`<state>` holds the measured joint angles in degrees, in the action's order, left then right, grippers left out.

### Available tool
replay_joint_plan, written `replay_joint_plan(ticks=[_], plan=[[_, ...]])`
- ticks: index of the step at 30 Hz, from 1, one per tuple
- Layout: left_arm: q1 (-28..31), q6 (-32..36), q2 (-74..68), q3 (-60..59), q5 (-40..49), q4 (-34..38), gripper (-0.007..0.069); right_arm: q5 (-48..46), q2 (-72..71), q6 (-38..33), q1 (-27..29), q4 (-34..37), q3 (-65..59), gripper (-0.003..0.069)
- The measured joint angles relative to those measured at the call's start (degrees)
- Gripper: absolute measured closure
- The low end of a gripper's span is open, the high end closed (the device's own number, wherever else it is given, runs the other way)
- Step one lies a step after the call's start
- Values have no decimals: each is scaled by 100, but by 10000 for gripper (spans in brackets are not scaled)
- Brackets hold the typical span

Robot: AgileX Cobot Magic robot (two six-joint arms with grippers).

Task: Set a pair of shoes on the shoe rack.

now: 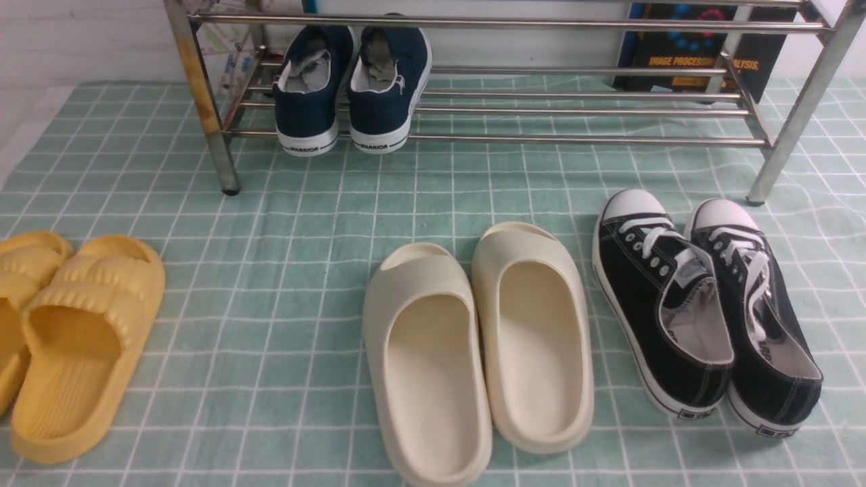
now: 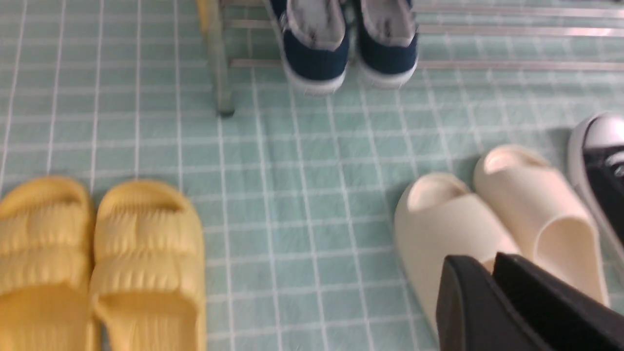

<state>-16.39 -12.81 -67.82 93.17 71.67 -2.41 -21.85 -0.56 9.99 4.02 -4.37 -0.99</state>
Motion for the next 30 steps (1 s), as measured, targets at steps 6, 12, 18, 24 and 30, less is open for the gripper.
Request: replay_joint_plan(ticks=[6,12,18,24,30], plan=[[0,-266,1389,-1789,-182,-344,538,0,0,0,0,0,0,419],[0,-371,3027,-3161,-271,-462,536,0,0,0,0,0,0,419],[0,-388,4085,-3844,-30,-214,533,0,0,0,0,0,0,419],[0,-388,4446,-3948,2,-97,528,0,0,0,0,0,0,419],[0,-388,4446,-3987,2,-303,565,0,0,0,0,0,0,419]])
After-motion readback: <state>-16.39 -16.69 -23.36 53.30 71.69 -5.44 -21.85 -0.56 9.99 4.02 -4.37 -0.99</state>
